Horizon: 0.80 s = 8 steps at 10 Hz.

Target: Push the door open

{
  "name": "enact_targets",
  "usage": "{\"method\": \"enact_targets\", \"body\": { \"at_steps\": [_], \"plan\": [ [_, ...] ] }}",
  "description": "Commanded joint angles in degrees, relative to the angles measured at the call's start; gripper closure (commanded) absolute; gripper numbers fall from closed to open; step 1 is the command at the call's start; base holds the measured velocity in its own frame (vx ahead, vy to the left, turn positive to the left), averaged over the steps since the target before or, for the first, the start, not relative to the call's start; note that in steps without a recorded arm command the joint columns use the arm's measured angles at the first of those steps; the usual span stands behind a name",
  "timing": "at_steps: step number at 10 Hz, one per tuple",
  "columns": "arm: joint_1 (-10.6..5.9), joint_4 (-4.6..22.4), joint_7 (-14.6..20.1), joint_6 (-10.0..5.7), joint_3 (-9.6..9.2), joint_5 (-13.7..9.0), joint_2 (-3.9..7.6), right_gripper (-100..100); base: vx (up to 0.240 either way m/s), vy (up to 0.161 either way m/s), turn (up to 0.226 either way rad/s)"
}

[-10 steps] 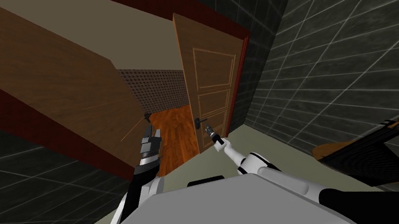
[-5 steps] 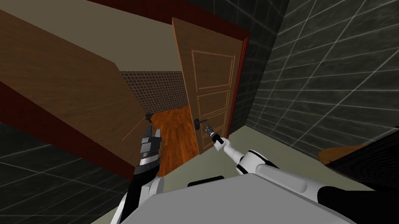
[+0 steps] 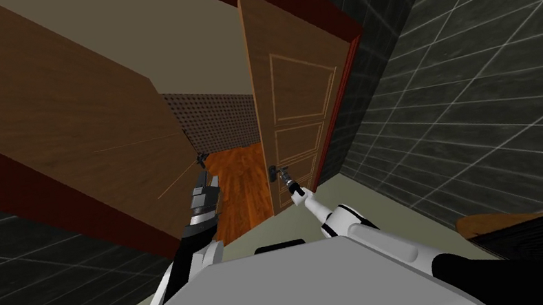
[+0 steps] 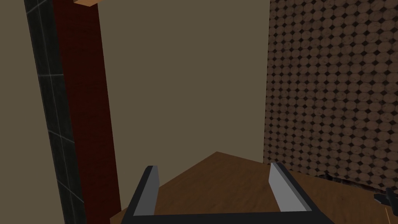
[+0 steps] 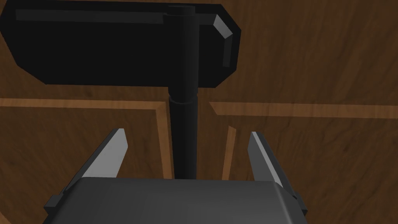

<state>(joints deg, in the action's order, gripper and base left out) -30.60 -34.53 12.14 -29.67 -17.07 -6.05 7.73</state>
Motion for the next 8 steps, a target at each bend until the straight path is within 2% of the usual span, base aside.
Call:
{"method": "enact_targets", "body": {
  "at_steps": [1,3,4,8],
  "plan": [
    [-0.08,0.30,-0.17,-0.13,0.28,-0.05,-0.05,-100,0.211,0.056,0.025],
    [-0.08,0.31,-0.21,-0.15,0.32,-0.05,-0.08,-100,0.127,0.028,0.012],
    [-0.08,0.31,-0.21,-0.15,0.32,-0.05,-0.08,100,-0.007,-0.001,-0.003],
    [-0.08,0.31,-0.21,-0.15,0.32,-0.05,-0.08,100,-0.007,-0.003,0.005]
  ]
}}
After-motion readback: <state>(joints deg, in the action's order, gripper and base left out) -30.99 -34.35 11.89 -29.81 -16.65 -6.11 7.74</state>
